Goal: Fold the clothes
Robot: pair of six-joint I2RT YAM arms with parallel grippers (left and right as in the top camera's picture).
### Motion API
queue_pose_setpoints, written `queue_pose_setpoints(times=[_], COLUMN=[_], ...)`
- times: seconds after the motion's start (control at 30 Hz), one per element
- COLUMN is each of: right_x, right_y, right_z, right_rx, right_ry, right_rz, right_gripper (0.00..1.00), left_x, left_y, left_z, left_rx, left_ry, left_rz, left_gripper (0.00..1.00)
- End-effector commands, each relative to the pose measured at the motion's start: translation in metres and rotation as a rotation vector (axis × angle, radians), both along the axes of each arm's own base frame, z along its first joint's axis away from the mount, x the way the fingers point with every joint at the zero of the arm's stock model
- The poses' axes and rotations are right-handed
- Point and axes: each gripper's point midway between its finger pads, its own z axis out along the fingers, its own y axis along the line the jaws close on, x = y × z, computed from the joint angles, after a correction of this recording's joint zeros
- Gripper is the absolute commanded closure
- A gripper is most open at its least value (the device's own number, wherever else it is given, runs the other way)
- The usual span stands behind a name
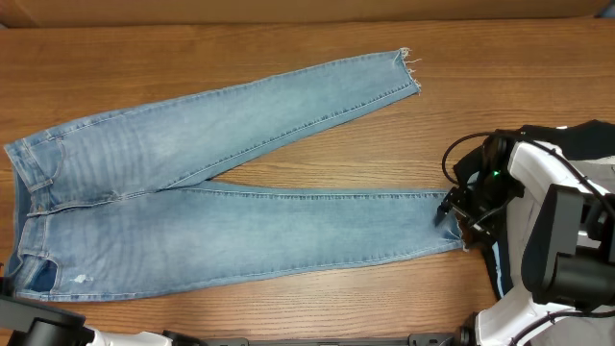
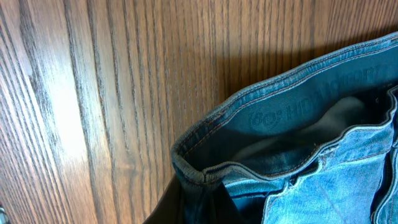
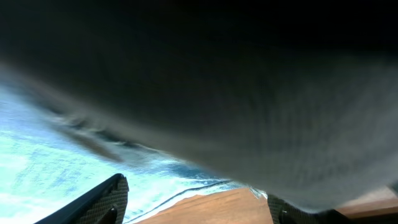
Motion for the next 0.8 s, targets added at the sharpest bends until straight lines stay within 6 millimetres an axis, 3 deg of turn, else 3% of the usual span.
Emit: queue_pose_setpoints(times=[0.0,0.17,0.37,0.4,0.47,0.57,0.77], right_x=[-0.012,-0.025,-0.017,-0.017,-0.014,-0.007,0.011], right_y=[0.007,0.008,0.001,-0.001,-0.002,-0.004,-0.011], right_z=[-0.002,-0.019,-0.023,-0.022,-0.018,-0.010,0.026], right_rx=[0.017,-0.003,-0.041,-0.049,-0.055,-0.067,-0.107], right_ry=[-0.002,0.010,-0.031,-0.030,-0.044,-0.086,-0.215], right_rz=[-0.020,-0.068,-0.055,-0.053,-0.043,-0.042,-0.039], right_gripper=[0.23,0.22,0.31,0.35,0.57,0.72,0.80], left_x=[0.004,0.004,0.007,0.008,0.010,0.010,0.017], left_y=[0.006,0.006,0.006,0.005,0.005,0.003,-0.004], left_z=[0.015,0.015,0.015,0.015,0.016,0.015,0.016], left_rx=[0.032,0.032,0.028,0.026,0.024,0.021,-0.010], left_ry=[-0.036,-0.037,-0.051,-0.059,-0.069,-0.066,-0.111], left_rz=[0.020,0.020,0.017,0.015,0.010,0.002,-0.017], left_gripper=[0.94,0.93,0.92,0.91,0.91,0.93,0.96])
